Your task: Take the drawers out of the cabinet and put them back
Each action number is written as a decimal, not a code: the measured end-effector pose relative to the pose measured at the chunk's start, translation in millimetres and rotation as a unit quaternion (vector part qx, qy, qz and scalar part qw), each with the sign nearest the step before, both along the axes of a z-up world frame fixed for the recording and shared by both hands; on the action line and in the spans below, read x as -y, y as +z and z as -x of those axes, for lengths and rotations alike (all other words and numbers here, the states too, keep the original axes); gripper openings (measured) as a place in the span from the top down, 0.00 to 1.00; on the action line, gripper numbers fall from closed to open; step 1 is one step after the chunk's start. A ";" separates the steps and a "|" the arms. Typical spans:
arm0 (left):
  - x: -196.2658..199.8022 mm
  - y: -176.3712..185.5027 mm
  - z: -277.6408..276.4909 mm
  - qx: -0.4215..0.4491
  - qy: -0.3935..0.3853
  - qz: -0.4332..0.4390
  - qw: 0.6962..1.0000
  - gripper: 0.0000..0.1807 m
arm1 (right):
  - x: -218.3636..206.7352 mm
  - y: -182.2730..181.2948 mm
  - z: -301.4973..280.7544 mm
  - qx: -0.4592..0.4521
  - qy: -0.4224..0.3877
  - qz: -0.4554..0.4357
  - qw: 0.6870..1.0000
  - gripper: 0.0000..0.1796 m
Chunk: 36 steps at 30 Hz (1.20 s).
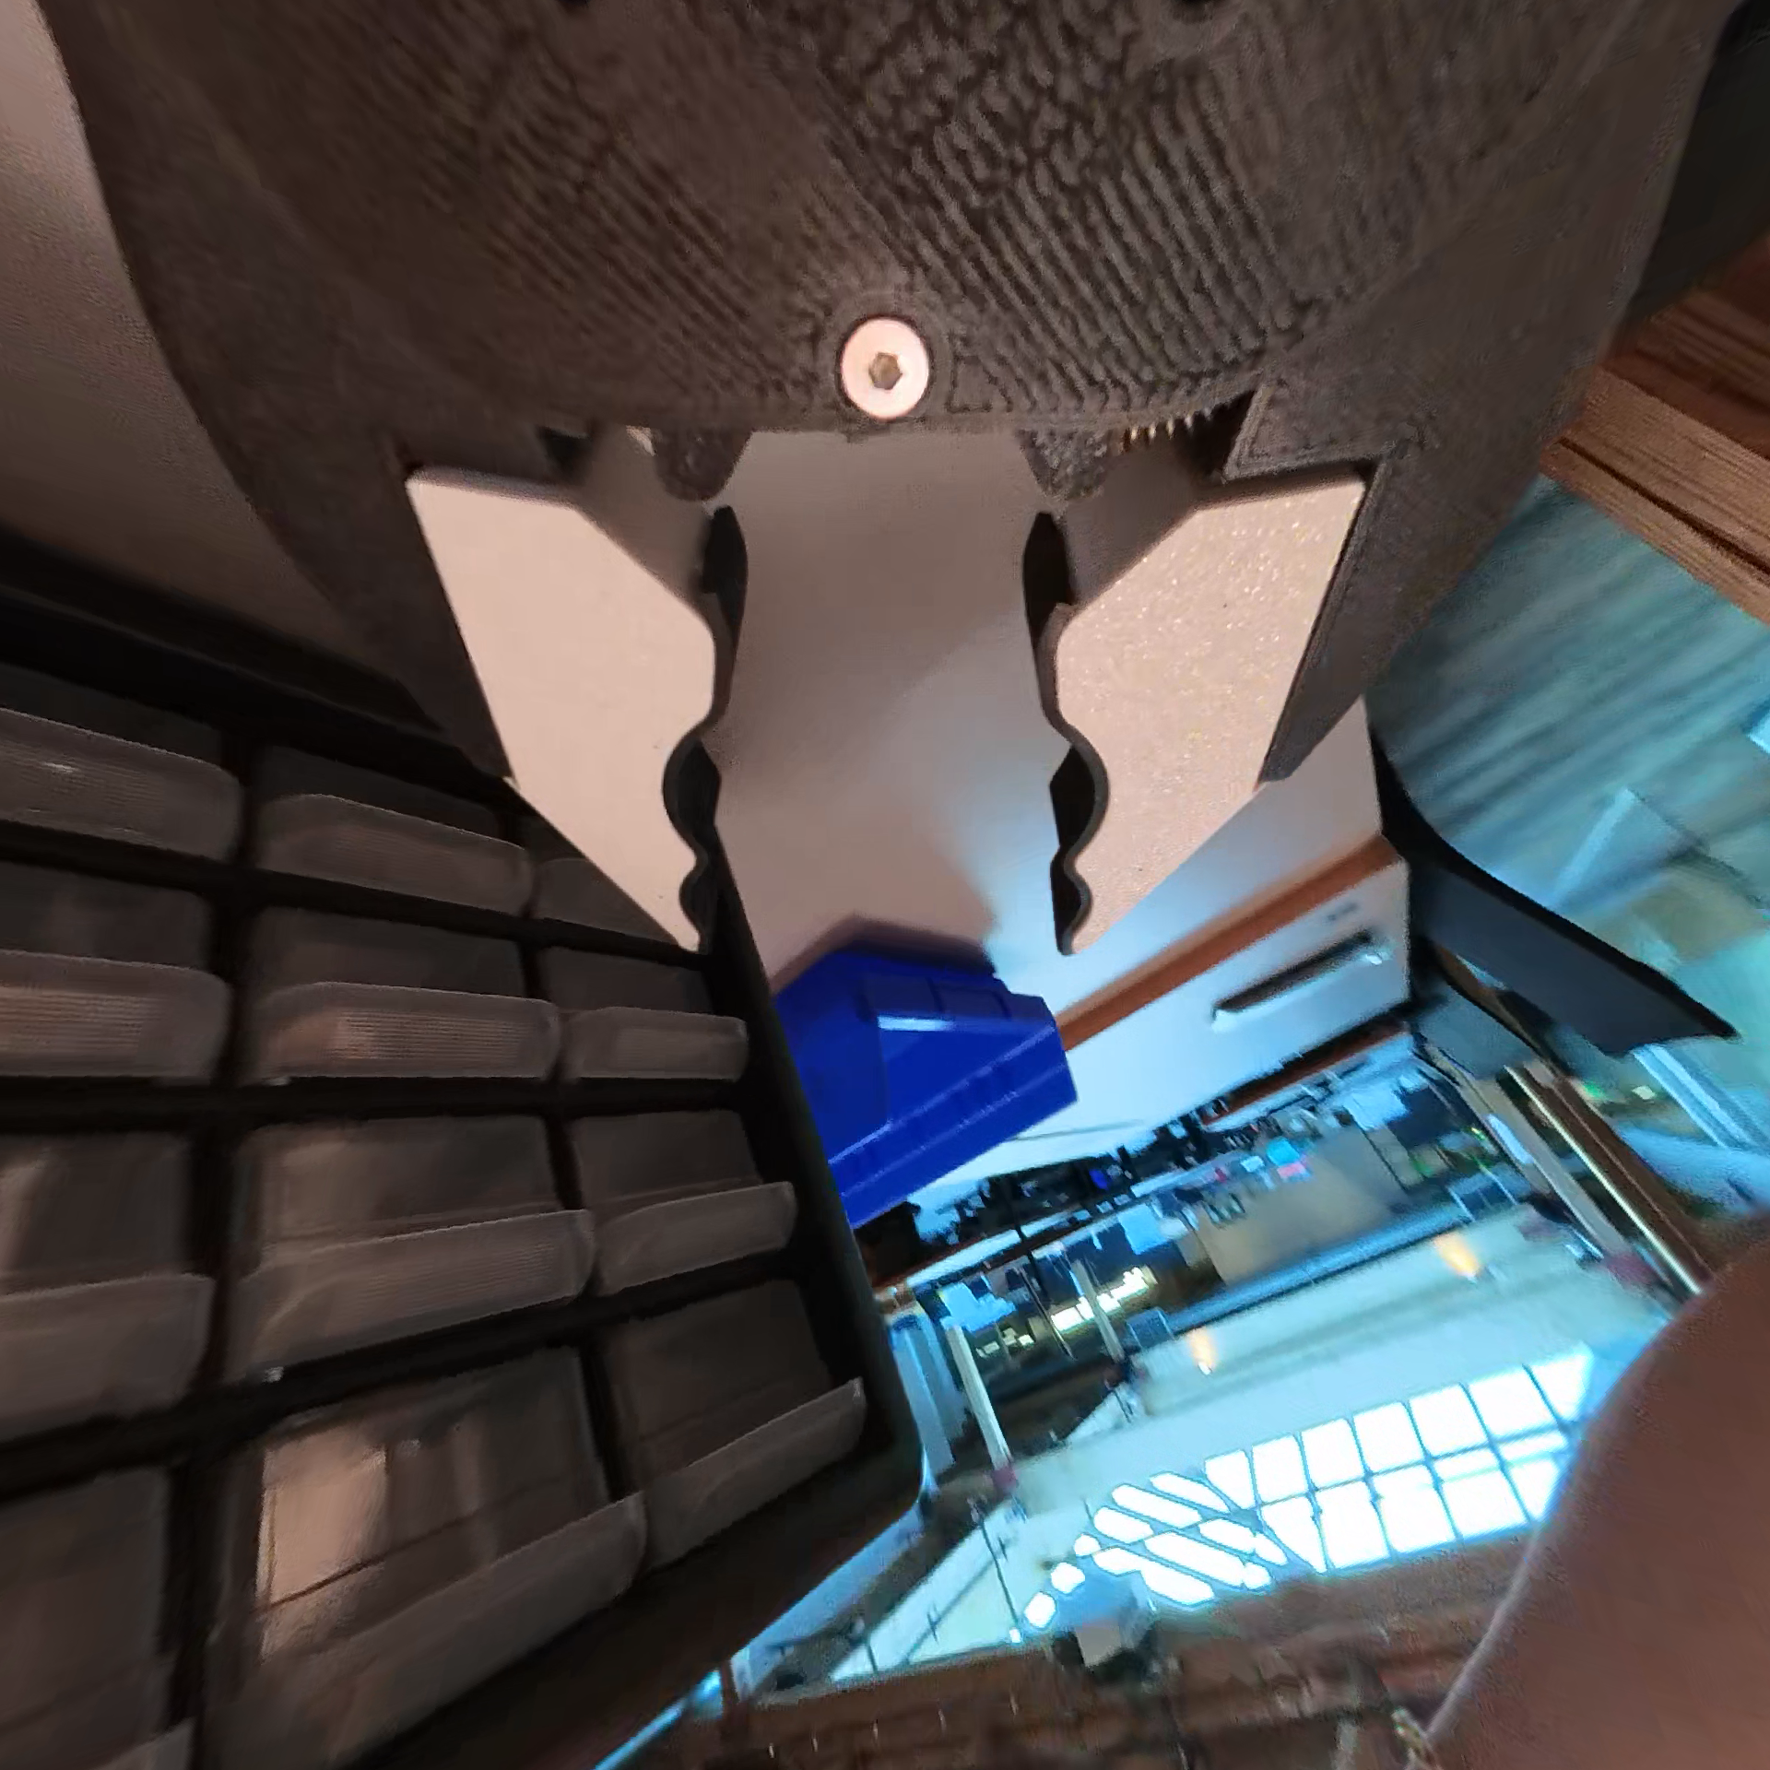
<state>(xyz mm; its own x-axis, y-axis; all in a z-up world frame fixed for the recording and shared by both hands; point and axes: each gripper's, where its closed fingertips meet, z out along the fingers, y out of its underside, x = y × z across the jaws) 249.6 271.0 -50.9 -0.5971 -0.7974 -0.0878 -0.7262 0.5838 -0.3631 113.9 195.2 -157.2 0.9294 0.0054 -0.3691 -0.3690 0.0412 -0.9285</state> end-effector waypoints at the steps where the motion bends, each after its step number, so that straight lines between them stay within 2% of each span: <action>1: 1.1 -2.2 2.5 -0.032 -0.007 -0.005 0.999 1.00 | -3.5 1.1 0.3 -0.013 0.002 -0.010 1.000 0.63; 5: -11.9 -7.9 3.2 -0.106 -0.016 -0.057 0.993 1.00 | -13.0 -0.6 0.4 -0.051 0.012 -0.023 0.998 0.68; 9: -21.6 -9.5 -7.6 -0.125 -0.005 -0.061 0.990 1.00 | -16.4 -7.5 -9.7 -0.068 0.000 -0.018 0.998 0.71; 17: -18.9 -18.7 -14.8 -0.150 -0.006 -0.065 0.986 1.00 | -24.6 -10.8 -20.1 -0.160 -0.002 -0.035 0.986 0.66; 20: -18.8 -18.9 -14.6 -0.165 0.001 -0.065 0.984 1.00 | -30.7 -15.5 -22.4 -0.222 -0.006 -0.053 0.973 0.67; 23: -18.9 -19.1 -14.6 -0.181 0.013 -0.069 0.981 1.00 | -36.5 -15.0 -25.4 -0.264 -0.010 -0.079 0.961 0.72; 30: -19.1 -19.0 -14.4 -0.205 0.000 -0.138 0.969 1.00 | -40.9 -12.8 -41.0 -0.344 -0.060 -0.154 0.924 0.82; 36: -19.4 -19.0 -14.4 -0.226 0.007 -0.148 0.963 1.00 | -41.3 -13.7 -44.4 -0.366 -0.083 -0.195 0.906 0.84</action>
<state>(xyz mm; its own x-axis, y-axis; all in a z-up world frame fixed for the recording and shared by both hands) 264.0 290.3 -69.9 -0.6175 -0.7852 -0.0458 -0.7792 0.6027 0.1719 158.3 236.5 -170.9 0.4368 0.1511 -0.8868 -0.8384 0.4256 -0.3405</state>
